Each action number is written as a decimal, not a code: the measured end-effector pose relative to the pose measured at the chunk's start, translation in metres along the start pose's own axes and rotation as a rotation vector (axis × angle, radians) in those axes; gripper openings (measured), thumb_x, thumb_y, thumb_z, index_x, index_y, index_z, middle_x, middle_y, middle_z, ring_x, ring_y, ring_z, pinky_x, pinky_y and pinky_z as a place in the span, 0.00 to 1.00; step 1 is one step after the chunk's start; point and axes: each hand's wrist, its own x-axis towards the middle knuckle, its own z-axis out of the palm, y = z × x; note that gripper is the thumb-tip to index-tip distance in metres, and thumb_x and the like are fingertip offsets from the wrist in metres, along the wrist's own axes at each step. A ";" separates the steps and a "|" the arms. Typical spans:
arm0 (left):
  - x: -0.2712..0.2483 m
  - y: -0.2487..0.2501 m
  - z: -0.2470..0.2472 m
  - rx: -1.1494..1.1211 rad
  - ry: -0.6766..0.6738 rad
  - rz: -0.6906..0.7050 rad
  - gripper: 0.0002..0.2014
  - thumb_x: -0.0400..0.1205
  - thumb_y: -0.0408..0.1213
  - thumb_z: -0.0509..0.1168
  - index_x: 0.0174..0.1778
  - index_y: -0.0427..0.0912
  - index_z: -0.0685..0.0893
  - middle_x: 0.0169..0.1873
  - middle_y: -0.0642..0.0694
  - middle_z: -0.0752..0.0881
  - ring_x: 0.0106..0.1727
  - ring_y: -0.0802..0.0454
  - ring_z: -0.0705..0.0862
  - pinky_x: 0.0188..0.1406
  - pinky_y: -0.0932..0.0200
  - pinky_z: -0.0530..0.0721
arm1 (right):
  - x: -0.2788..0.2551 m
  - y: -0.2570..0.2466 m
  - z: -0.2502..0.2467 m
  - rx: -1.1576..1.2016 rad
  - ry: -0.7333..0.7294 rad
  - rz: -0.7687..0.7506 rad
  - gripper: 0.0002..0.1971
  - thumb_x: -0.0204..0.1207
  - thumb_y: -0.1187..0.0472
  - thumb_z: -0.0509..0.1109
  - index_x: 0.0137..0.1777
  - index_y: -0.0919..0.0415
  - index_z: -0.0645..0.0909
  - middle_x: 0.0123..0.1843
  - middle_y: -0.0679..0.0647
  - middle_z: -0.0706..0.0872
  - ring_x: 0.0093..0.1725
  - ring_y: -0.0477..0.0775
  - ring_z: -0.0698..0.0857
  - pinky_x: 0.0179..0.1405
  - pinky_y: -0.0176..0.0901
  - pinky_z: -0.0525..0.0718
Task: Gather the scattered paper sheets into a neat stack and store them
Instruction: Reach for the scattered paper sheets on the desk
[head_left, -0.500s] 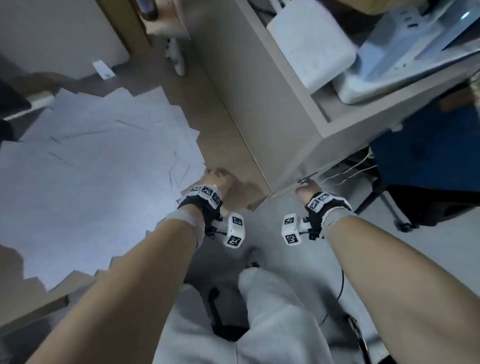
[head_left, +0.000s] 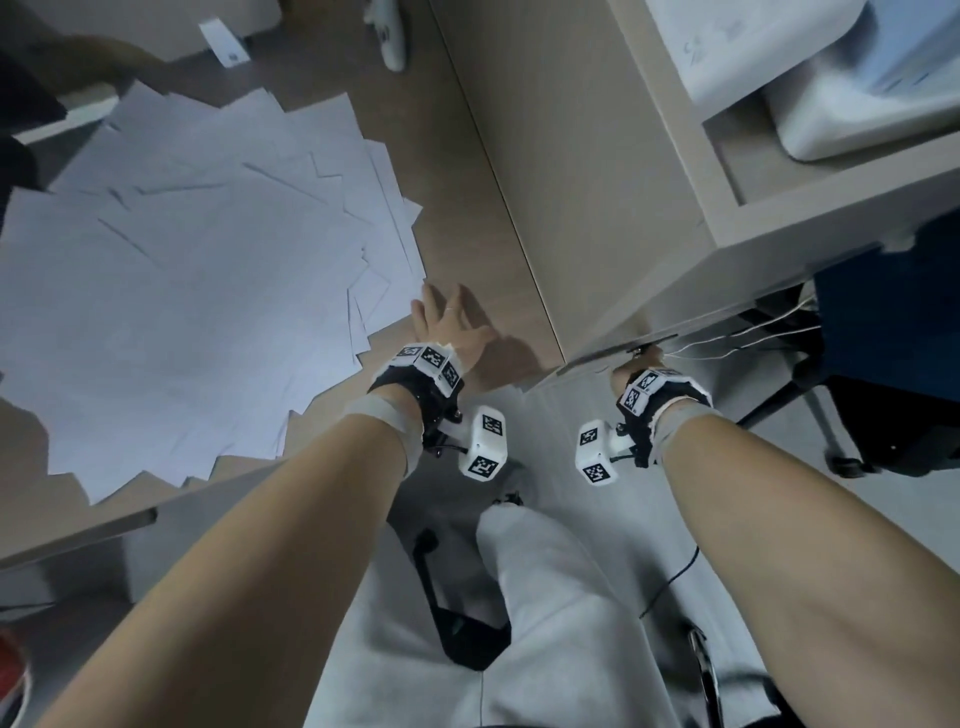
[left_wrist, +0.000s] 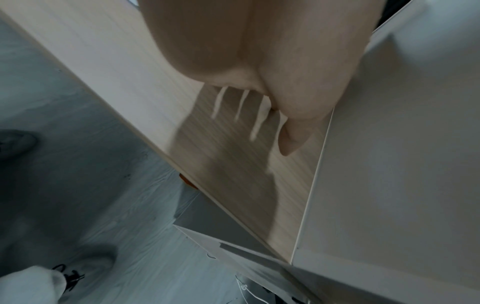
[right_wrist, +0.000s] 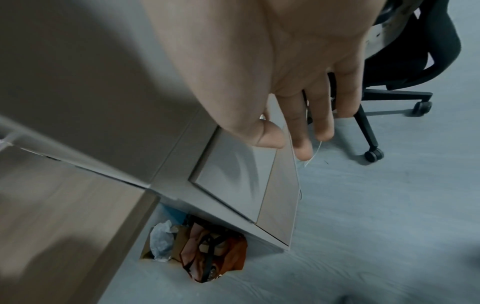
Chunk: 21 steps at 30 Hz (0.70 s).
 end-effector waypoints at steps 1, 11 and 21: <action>0.002 -0.001 0.002 -0.013 0.006 0.008 0.45 0.68 0.54 0.65 0.84 0.53 0.58 0.86 0.44 0.45 0.85 0.41 0.44 0.82 0.48 0.50 | 0.000 0.004 0.003 -0.089 0.018 -0.002 0.27 0.84 0.65 0.61 0.81 0.72 0.60 0.78 0.68 0.67 0.76 0.67 0.71 0.70 0.50 0.72; -0.018 0.012 -0.004 0.024 0.011 0.011 0.40 0.78 0.43 0.65 0.85 0.50 0.55 0.85 0.44 0.37 0.85 0.39 0.37 0.84 0.43 0.47 | -0.011 0.036 0.012 -0.088 0.221 0.184 0.23 0.74 0.56 0.64 0.67 0.65 0.78 0.63 0.62 0.82 0.61 0.63 0.82 0.61 0.52 0.81; -0.015 -0.011 -0.007 -0.086 -0.068 0.064 0.35 0.67 0.48 0.64 0.73 0.40 0.75 0.82 0.41 0.58 0.81 0.40 0.56 0.80 0.46 0.62 | -0.008 0.031 0.068 -0.439 -0.180 0.002 0.13 0.75 0.66 0.62 0.57 0.64 0.83 0.55 0.64 0.85 0.60 0.69 0.81 0.67 0.63 0.75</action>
